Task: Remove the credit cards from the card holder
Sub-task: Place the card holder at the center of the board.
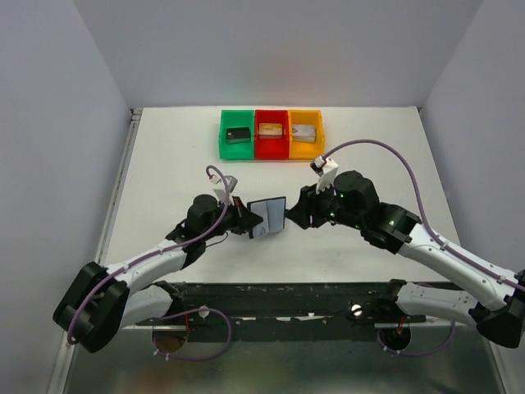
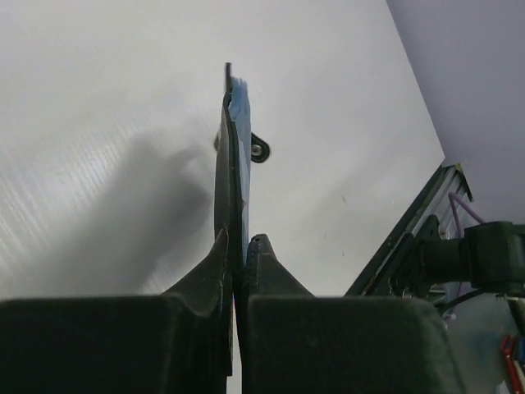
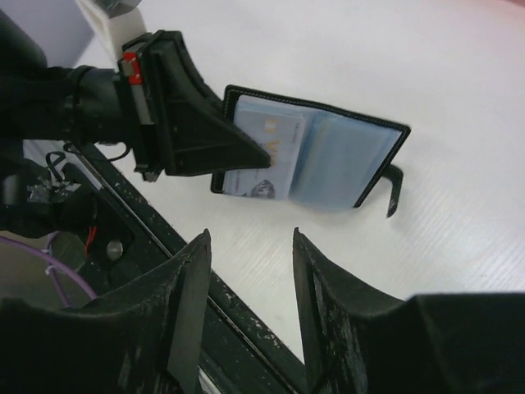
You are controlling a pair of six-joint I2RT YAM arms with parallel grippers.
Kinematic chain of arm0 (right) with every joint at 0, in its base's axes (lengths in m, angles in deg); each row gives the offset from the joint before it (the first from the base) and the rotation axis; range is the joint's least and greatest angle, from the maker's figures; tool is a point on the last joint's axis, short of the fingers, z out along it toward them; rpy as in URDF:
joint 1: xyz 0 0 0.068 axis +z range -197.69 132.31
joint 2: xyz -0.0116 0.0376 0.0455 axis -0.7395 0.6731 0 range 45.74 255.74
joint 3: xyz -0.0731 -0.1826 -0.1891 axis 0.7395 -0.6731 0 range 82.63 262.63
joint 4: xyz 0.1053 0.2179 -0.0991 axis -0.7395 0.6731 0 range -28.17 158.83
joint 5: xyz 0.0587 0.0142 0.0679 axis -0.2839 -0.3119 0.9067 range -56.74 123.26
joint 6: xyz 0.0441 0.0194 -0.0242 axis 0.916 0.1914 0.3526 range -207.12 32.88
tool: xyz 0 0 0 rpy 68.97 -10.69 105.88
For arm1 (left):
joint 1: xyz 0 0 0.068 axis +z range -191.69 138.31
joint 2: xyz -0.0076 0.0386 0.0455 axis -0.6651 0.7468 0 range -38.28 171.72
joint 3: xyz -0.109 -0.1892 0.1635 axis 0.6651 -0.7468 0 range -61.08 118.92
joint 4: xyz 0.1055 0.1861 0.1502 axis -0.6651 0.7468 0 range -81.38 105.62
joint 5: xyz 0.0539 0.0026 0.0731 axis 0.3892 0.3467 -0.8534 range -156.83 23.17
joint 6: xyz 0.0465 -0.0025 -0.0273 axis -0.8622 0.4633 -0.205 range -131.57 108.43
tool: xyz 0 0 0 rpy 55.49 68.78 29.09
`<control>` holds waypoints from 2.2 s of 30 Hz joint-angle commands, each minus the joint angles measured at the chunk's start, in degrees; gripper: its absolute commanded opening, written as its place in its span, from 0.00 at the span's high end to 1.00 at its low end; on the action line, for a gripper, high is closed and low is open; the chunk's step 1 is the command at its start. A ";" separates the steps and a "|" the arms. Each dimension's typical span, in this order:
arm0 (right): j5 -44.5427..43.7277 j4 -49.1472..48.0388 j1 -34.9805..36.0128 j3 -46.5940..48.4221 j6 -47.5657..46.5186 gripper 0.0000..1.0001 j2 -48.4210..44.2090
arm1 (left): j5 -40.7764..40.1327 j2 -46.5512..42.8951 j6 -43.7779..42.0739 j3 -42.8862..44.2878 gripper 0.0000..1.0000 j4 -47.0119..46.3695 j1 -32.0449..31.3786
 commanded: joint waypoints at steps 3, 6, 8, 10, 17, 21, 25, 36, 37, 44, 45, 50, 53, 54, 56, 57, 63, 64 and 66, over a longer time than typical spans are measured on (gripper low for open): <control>5.60 -10.18 -0.69 -4.82 3.28 0.51 1.05 | 19.14 15.02 15.14 2.68 1.00 -28.26 6.74; 6.12 -12.12 -1.13 -7.02 4.43 0.53 1.75 | 23.73 25.56 26.31 1.98 1.00 -42.42 7.97; 6.30 -13.09 -1.39 -8.34 4.78 0.53 2.36 | 24.18 31.72 31.77 0.75 1.00 -52.79 8.24; 6.56 -13.79 -1.66 -9.31 5.05 0.53 2.98 | 24.62 37.44 36.86 0.22 1.00 -61.14 8.59; 7.53 -16.25 -3.76 -12.04 5.75 0.56 5.53 | 25.59 43.63 39.19 1.18 1.00 -65.16 9.56; 7.88 -17.31 -5.17 -13.18 6.01 0.57 7.37 | 24.89 40.64 32.87 2.24 1.00 -52.79 9.73; 8.76 -18.10 -6.93 -13.62 6.89 0.58 10.27 | 22.25 37.12 24.96 3.99 1.00 -37.42 9.73; 11.31 -20.03 -8.95 -13.80 7.86 0.59 15.46 | 13.20 34.04 10.45 9.44 1.00 -8.39 9.56; 11.31 -20.03 -9.04 -13.80 7.77 0.59 15.72 | 12.32 33.95 9.83 9.88 1.00 -6.54 9.64; 12.19 -20.03 -9.39 -13.80 7.77 0.59 16.60 | 9.59 33.34 7.89 10.85 0.84 -0.29 9.47; 12.10 -20.03 -9.39 -13.80 7.86 0.59 16.61 | 9.16 32.99 7.45 11.03 0.78 0.59 9.47; 12.10 -20.30 -9.48 -14.32 7.77 0.58 16.43 | 6.96 31.14 5.34 12.08 0.52 5.51 9.38; 12.01 -20.30 -9.57 -14.59 7.86 0.58 16.17 | 5.29 29.56 4.37 12.70 0.44 8.24 9.38; 11.93 -20.30 -9.48 -14.67 7.86 0.58 16.08 | 4.94 29.12 4.11 12.96 0.43 8.94 9.47; 11.84 -20.38 -9.48 -14.85 7.77 0.58 15.82 | 3.79 27.98 3.23 13.66 0.38 11.13 9.56; 11.75 -20.21 -9.48 -14.94 7.77 0.58 15.73 | 3.62 27.63 2.71 14.01 0.38 12.62 9.56; 10.35 -19.33 -9.57 -14.85 6.54 0.57 14.32 | -1.65 22.36 -1.68 17.61 0.37 24.56 9.64; 9.91 -19.07 -9.48 -14.59 6.19 0.57 14.06 | -3.14 21.05 -2.74 18.14 0.37 26.51 9.64; 9.03 -18.28 -9.48 -13.80 5.49 0.55 13.71 | -5.52 18.76 -4.06 19.11 0.37 29.85 9.64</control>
